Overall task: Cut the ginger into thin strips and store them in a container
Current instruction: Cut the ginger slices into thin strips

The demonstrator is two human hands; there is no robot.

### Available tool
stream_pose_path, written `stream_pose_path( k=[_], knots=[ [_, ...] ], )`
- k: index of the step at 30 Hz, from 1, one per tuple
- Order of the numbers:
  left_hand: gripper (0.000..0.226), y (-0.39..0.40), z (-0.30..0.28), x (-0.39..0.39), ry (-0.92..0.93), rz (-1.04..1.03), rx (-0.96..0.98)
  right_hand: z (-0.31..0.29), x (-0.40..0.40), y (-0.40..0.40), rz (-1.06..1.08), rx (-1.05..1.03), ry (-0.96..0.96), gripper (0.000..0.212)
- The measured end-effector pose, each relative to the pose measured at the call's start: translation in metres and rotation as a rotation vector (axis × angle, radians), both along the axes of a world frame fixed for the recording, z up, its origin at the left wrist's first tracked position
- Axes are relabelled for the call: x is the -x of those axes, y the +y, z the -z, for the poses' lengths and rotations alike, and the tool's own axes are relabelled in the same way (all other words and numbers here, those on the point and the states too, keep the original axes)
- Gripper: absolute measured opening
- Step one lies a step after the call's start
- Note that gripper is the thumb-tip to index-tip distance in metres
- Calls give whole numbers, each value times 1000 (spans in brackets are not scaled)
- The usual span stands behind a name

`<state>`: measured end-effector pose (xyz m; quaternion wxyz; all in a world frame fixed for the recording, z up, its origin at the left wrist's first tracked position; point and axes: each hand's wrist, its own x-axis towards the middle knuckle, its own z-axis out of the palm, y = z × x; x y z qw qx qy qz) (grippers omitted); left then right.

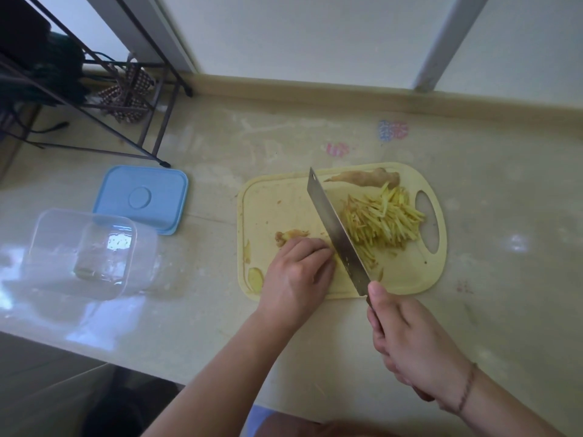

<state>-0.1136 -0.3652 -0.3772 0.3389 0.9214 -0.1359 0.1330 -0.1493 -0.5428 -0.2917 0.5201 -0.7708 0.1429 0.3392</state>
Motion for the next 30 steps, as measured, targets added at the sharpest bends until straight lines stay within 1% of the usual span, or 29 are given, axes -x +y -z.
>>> stream_pose_path(
  k=[4, 8, 13, 19, 24, 28, 30],
  knots=[
    [7, -2, 0, -3, -5, 23, -33, 1, 3, -1, 20, -3, -18, 60],
    [6, -3, -2, -6, 6, 8, -26, 3, 4, -4, 69, -3, -22, 63],
    [4, -5, 1, -4, -19, 67, -25, 5, 3, -4, 40, 4, -24, 59],
    [3, -6, 3, -6, -35, 81, -36, 8, 3, -2, 9, 16, -27, 62],
    [7, -4, 4, -9, -23, 96, -63, 12, 4, 0, -7, 47, -40, 64],
    [11, -5, 4, -10, -11, 105, -74, 15, 6, 0, -11, 96, -97, 74],
    [13, -5, 4, -10, -6, 107, -71, 17, 4, 2, -45, 142, -124, 74]
  ],
)
